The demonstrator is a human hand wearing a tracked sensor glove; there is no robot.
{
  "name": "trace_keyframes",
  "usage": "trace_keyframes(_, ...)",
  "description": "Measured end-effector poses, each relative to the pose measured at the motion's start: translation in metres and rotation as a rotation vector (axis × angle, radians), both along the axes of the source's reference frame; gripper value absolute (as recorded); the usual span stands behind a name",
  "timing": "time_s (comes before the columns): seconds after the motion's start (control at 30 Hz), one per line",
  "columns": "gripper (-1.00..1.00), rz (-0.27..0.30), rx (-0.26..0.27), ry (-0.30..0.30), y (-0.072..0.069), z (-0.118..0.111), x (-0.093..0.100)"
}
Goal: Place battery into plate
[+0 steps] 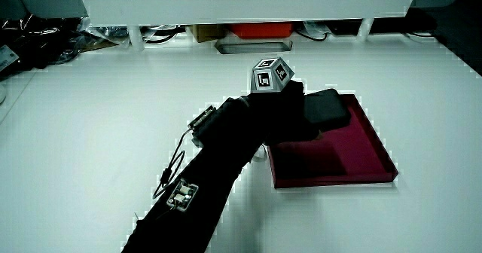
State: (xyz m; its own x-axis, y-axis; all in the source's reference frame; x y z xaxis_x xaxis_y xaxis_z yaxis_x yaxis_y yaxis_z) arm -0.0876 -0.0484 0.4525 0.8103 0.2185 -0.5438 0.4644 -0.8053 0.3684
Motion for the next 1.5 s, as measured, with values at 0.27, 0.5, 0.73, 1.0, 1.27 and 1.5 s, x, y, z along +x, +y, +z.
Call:
trace_keyframes(0.27, 0.0, 0.032, 0.038, 0.007, 0.001, 0.025, 0.03)
trace_keyframes(0.5, 0.0, 0.064, -0.017, -0.074, 0.01, 0.034, 0.049)
trace_keyframes(0.73, 0.0, 0.089, -0.065, -0.105, 0.014, 0.059, 0.054)
trace_keyframes(1.0, 0.0, 0.123, -0.069, -0.152, 0.017, 0.061, 0.06)
trace_keyframes(1.27, 0.0, 0.125, -0.08, -0.154, 0.019, 0.069, 0.06)
trace_keyframes(1.5, -0.44, 0.134, -0.109, -0.201, 0.021, 0.068, 0.062)
